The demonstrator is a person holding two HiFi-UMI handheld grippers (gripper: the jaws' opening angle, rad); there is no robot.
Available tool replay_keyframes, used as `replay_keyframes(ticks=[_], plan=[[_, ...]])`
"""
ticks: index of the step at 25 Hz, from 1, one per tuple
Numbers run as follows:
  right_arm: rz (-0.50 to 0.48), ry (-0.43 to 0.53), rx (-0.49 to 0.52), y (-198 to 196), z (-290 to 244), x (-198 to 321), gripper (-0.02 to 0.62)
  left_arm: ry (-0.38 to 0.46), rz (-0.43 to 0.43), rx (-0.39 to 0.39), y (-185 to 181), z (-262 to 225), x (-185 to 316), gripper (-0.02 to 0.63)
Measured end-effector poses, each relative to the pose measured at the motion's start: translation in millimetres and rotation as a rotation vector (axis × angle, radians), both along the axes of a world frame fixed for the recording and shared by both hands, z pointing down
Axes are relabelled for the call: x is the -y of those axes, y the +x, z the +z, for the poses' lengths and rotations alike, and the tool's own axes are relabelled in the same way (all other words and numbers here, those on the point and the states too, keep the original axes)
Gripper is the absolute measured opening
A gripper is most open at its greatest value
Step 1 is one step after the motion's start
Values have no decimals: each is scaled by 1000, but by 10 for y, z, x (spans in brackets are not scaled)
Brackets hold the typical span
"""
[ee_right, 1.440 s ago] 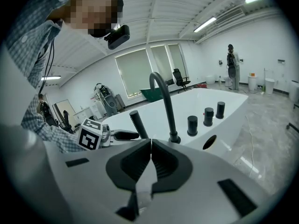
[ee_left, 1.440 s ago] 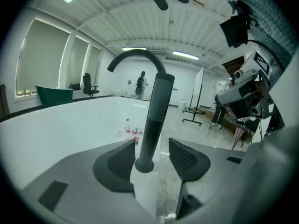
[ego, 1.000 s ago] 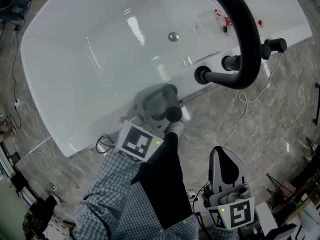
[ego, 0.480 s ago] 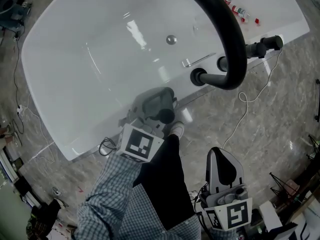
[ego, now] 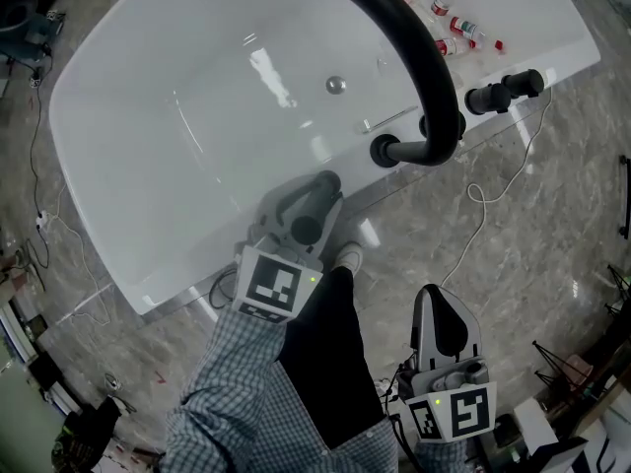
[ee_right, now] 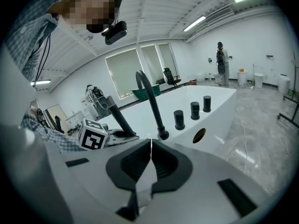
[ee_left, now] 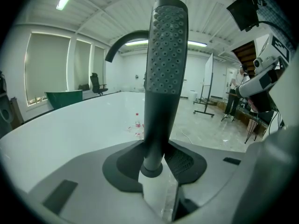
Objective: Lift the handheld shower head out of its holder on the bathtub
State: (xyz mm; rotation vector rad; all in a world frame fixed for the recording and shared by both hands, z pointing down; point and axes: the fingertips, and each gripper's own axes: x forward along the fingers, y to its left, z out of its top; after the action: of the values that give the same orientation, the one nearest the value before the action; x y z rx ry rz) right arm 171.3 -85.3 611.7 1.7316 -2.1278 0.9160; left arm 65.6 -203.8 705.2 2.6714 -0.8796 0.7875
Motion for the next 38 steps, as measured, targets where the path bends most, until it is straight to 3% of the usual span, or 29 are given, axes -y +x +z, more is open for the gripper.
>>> replay_keyframes(ticks=[20, 38], plan=[[65, 71, -49, 14, -885, 50, 18, 51, 32, -18, -136, -1186, -44, 141], [43, 230, -53, -186, -2052, 136, 18, 151, 73, -107, -164, -2693, -152, 141]])
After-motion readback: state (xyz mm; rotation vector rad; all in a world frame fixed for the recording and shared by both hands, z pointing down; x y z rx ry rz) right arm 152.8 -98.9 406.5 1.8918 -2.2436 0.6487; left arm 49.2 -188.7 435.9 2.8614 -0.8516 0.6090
